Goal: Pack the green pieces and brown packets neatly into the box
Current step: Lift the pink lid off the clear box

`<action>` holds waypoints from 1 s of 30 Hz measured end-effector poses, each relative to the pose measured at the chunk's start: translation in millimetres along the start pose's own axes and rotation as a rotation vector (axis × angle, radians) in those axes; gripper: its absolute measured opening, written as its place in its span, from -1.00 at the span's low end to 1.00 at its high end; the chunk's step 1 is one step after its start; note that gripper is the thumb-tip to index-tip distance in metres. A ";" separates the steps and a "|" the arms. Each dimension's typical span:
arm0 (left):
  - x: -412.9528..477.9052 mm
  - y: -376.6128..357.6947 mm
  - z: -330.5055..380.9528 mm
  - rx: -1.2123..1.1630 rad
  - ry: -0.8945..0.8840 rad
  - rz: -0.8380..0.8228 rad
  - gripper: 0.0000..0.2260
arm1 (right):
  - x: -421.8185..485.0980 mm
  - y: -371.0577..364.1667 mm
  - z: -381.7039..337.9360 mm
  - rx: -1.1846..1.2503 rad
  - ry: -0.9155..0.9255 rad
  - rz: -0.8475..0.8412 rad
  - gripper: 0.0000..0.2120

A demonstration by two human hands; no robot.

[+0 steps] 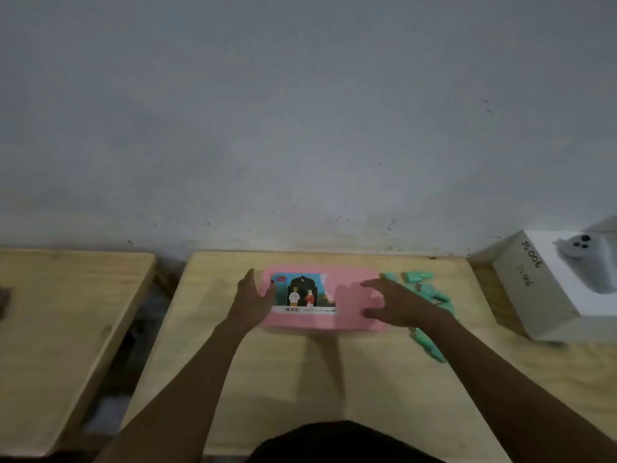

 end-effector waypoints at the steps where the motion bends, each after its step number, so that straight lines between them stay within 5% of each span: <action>1: -2.1 -0.5 -3.2 -0.033 0.043 0.035 -0.27 | -1.2 -4.9 1.1 -0.042 0.014 -0.015 -0.29; 9: -18.0 -18.6 -25.1 -0.318 0.163 0.143 -0.71 | 5.1 -37.2 4.1 -0.454 0.105 0.015 -0.17; 22: -29.8 -26.8 -39.2 -0.577 0.218 0.253 -0.74 | 9.4 -45.5 -13.8 -0.705 0.076 0.102 -0.21; 30: -34.9 -32.9 -37.7 -0.686 0.233 0.288 -0.71 | 21.8 -36.5 -13.6 -0.826 0.147 -0.010 -0.12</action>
Point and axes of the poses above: each hand's wrist, its own x-axis towards the middle knuckle, its own y-axis out of the back of the hand, z = x × y, the point moved 1 cm from there along x, towards the middle knuckle, and after that the axes turned 8 degrees about -y, right-handed, at the moved point
